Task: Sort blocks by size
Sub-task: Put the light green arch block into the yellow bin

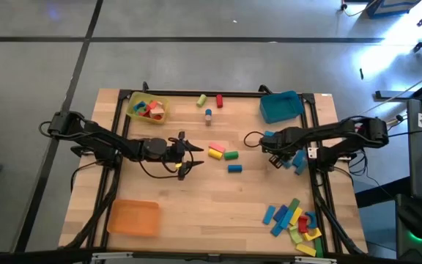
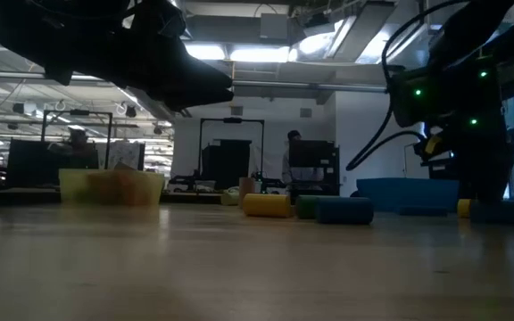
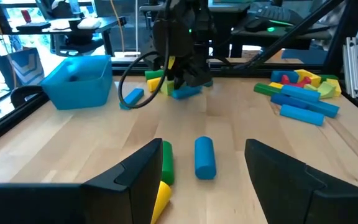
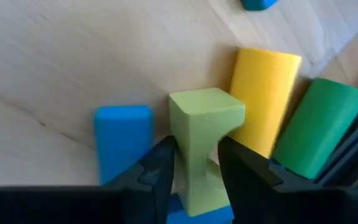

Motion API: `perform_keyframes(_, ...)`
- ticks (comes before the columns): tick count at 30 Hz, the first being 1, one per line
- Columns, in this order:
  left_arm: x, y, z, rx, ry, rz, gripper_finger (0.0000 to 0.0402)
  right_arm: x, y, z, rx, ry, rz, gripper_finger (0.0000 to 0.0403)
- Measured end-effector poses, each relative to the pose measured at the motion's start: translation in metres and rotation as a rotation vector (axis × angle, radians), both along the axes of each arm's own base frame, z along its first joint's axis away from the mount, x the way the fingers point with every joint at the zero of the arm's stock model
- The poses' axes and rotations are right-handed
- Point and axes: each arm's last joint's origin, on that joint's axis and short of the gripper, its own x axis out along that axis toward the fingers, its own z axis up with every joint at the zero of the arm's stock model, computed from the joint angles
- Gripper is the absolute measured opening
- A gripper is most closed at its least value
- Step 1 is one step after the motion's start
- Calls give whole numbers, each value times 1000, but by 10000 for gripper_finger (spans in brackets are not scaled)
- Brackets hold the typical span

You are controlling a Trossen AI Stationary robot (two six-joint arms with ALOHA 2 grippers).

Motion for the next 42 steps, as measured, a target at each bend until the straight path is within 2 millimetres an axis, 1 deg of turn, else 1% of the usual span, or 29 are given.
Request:
perform_keyframes(3,0,0,0,2,0,0,211,3,0,-2,-1,-18,4,123)
perform_keyframes(5,0,0,0,3,0,-1,211,4,0,-3,11,-15,6,114)
perform_keyframes(13,0,0,0,3,0,-1,211,6,0,-7,27,-17,27,50)
perform_keyframes(19,0,0,0,3,0,-1,211,5,0,-3,35,13,33,50)
perform_keyframes(23,0,0,0,3,0,-1,211,14,-1,14,27,19,48,56)
perform_keyframes(26,0,0,0,3,0,-1,211,25,-4,35,-14,14,81,55)
perform_keyframes(30,0,0,0,3,0,-1,211,43,-8,64,-66,-72,126,51)
perform_keyframes(35,0,0,0,-5,-1,1,211,70,-12,92,-124,-274,204,55)
perform_keyframes(42,0,0,-1,-18,12,8,211,111,-18,113,-257,-655,397,53)
